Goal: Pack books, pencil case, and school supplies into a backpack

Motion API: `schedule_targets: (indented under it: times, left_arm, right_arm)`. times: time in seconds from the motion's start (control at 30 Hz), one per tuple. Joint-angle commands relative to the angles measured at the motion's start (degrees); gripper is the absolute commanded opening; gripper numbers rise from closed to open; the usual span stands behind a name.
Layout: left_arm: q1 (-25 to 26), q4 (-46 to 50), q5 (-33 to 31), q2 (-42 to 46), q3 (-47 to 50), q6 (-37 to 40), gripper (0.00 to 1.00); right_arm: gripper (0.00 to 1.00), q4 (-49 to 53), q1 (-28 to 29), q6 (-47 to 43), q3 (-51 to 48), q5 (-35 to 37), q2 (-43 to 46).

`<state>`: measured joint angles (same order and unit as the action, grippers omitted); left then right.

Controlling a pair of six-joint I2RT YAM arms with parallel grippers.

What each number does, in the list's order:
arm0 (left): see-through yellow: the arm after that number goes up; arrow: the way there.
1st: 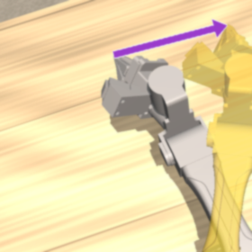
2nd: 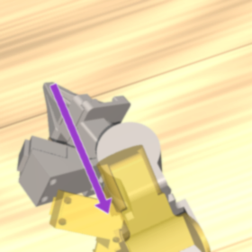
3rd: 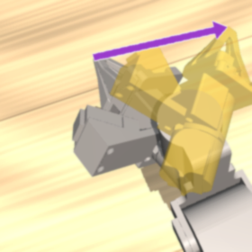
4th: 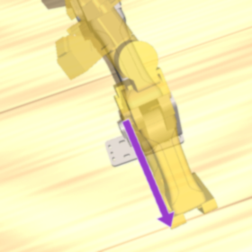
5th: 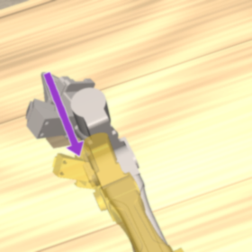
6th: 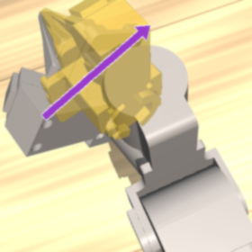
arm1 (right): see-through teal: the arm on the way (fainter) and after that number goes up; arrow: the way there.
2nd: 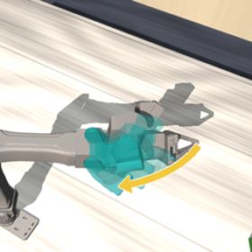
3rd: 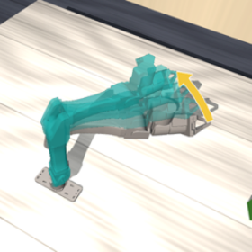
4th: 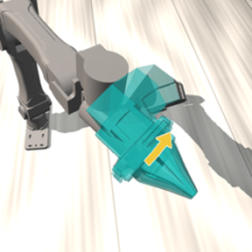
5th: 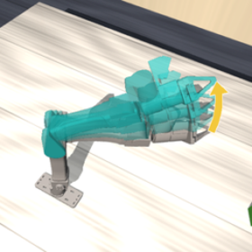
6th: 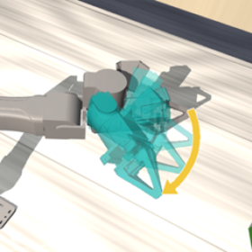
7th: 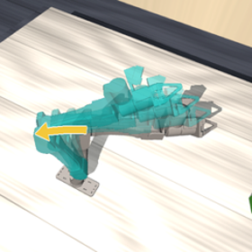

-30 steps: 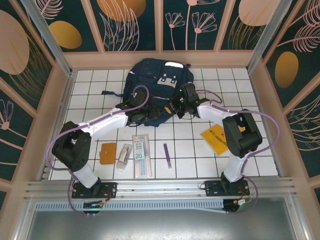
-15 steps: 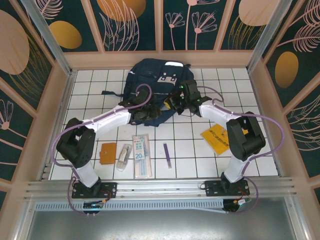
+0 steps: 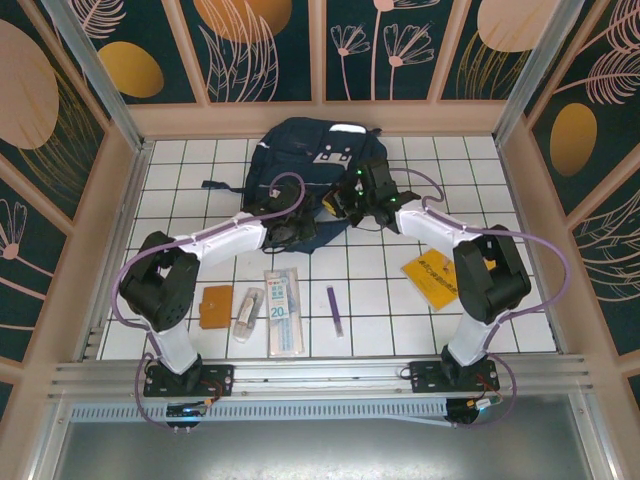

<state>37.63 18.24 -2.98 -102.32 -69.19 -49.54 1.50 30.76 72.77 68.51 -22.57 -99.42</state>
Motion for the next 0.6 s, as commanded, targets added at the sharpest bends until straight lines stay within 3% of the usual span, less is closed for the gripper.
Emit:
schedule_targets:
  times: [0.0, 0.07, 0.1, 0.27, 0.57]
  left_arm:
    - [0.1, 0.9, -5.6, -0.5, -1.8, -1.3, 0.15]
    - [0.1, 0.6, -6.6, 0.9, -1.6, -0.1, 0.01]
    - [0.2, 0.4, -6.6, 1.9, -1.4, 0.7, 0.0]
    - [0.1, -1.1, -1.9, 6.9, -0.3, 6.6, 0.0]
    - [0.0, -11.8, 18.2, 15.5, 8.5, 18.4, 0.0]
  right_arm:
    - [0.0, -2.5, 1.7, -2.2, 3.3, 0.9, 4.8]
    - [0.0, -1.8, 1.7, -3.2, 3.0, 2.3, 5.3]
    - [0.0, -1.4, 1.4, -4.1, 3.1, 3.1, 5.5]
    - [0.0, 0.4, -0.3, -7.0, 1.4, 6.0, 6.6]
    - [0.0, 2.3, -6.8, -13.7, -2.1, 8.2, 8.0]
